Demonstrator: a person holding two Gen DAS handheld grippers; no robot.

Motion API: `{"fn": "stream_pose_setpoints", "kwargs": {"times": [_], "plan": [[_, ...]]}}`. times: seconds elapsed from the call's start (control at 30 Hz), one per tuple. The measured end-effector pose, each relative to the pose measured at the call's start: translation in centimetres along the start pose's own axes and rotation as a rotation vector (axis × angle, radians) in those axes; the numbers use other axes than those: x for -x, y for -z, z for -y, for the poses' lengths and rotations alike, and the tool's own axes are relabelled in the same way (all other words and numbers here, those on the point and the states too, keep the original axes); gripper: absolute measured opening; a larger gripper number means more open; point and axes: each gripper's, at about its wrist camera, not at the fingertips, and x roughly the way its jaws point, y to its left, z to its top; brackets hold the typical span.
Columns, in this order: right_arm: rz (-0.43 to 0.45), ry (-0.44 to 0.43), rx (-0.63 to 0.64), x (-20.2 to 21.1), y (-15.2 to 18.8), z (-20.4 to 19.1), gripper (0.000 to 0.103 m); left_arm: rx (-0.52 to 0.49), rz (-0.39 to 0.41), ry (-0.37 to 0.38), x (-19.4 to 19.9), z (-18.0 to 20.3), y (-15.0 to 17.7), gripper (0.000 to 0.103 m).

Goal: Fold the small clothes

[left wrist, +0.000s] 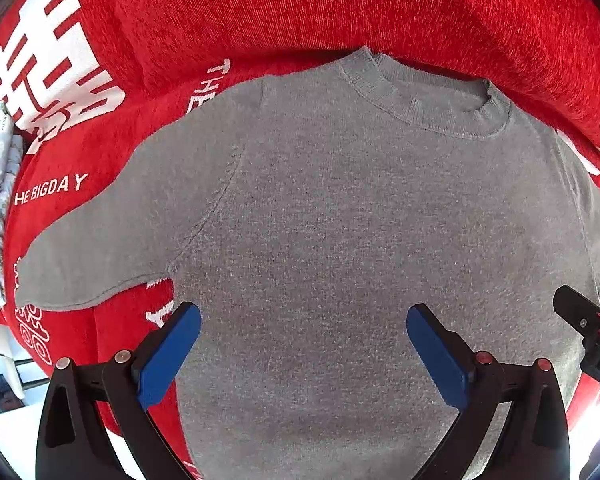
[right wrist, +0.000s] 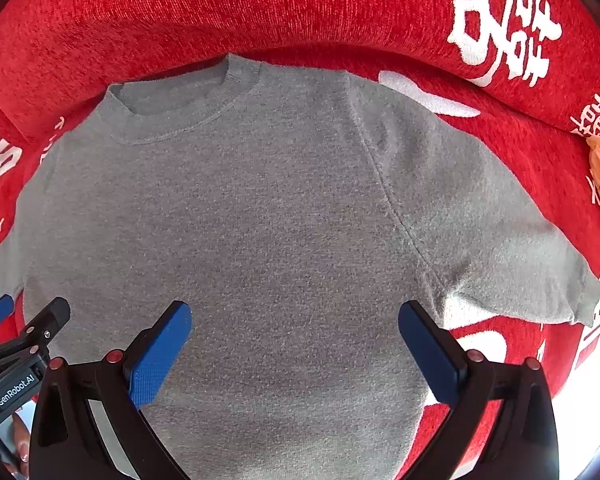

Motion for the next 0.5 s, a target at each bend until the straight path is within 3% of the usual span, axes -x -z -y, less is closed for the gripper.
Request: {"fn": "stream_pose_setpoints", "kwargs": {"times": [0.5], "plan": [[-0.004, -0.007, 0.012, 0.58, -0.10, 0.69, 0.103, 0.019, 0.007, -0.020, 0.35, -0.03, 0.33, 0.103]]}}
